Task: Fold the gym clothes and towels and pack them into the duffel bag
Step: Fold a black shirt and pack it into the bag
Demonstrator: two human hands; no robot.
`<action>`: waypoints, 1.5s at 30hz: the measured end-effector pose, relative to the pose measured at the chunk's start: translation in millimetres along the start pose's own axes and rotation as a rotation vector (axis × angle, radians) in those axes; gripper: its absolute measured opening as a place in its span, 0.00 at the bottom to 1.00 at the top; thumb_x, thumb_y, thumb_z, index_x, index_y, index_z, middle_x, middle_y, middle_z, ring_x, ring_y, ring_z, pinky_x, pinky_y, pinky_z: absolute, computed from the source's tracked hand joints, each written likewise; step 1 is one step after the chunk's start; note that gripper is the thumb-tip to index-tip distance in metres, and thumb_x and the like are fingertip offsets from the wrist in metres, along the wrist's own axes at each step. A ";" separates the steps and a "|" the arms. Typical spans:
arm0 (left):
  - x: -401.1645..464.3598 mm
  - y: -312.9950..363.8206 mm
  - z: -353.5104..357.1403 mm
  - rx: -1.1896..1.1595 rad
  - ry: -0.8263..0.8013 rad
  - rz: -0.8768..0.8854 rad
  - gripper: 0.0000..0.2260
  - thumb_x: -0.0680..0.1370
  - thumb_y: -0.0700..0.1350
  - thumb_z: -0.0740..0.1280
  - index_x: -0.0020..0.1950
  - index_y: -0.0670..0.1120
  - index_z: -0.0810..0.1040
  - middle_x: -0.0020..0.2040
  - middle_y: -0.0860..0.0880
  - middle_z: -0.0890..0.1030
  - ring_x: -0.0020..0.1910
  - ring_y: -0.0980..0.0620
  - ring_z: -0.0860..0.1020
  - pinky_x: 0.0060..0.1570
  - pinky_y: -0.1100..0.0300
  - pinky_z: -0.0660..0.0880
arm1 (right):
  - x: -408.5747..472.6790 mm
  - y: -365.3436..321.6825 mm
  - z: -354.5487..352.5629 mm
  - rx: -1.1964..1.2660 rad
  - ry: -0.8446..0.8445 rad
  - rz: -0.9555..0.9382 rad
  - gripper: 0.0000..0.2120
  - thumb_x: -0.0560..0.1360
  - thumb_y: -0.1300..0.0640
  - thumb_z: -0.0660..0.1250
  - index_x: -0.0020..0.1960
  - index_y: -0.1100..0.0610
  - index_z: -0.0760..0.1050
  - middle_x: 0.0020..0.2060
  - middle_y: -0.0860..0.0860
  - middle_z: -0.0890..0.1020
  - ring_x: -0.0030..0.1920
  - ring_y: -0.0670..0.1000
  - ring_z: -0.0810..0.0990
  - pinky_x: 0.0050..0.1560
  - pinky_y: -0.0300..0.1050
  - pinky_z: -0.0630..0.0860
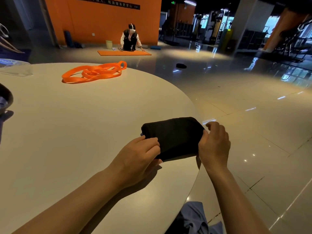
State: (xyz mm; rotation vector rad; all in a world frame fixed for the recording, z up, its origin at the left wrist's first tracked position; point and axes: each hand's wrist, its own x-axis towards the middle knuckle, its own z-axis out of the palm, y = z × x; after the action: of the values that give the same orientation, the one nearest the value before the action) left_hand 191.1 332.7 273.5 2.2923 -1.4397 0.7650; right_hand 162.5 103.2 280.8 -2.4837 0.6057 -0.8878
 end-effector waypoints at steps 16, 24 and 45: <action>-194.6 -75.8 -175.1 0.466 0.095 -0.553 0.14 0.76 0.50 0.61 0.47 0.43 0.82 0.47 0.46 0.82 0.45 0.45 0.81 0.44 0.50 0.77 | -151.8 -236.9 72.3 0.100 -0.567 -1.035 0.20 0.78 0.48 0.50 0.60 0.55 0.74 0.58 0.55 0.79 0.56 0.57 0.78 0.57 0.54 0.75; -297.1 -110.4 -224.5 0.494 -0.302 -1.198 0.41 0.69 0.75 0.38 0.77 0.59 0.57 0.76 0.49 0.61 0.76 0.41 0.55 0.68 0.31 0.49 | -187.7 -329.4 123.2 0.269 -0.592 -1.051 0.25 0.77 0.45 0.55 0.71 0.53 0.65 0.67 0.56 0.71 0.61 0.59 0.71 0.59 0.55 0.71; -208.7 -48.2 -148.6 0.397 -0.417 -0.811 0.24 0.79 0.63 0.49 0.71 0.57 0.67 0.60 0.49 0.80 0.62 0.37 0.77 0.57 0.30 0.66 | -135.0 -215.7 76.7 0.128 -0.460 -1.143 0.36 0.63 0.59 0.66 0.72 0.57 0.66 0.47 0.55 0.83 0.42 0.57 0.82 0.34 0.47 0.81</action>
State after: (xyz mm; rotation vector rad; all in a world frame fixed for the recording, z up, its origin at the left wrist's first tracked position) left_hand 122.6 584.3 268.7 3.1151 -0.3551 0.3397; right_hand 174.0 368.7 275.8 -2.6611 -1.0840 -0.5791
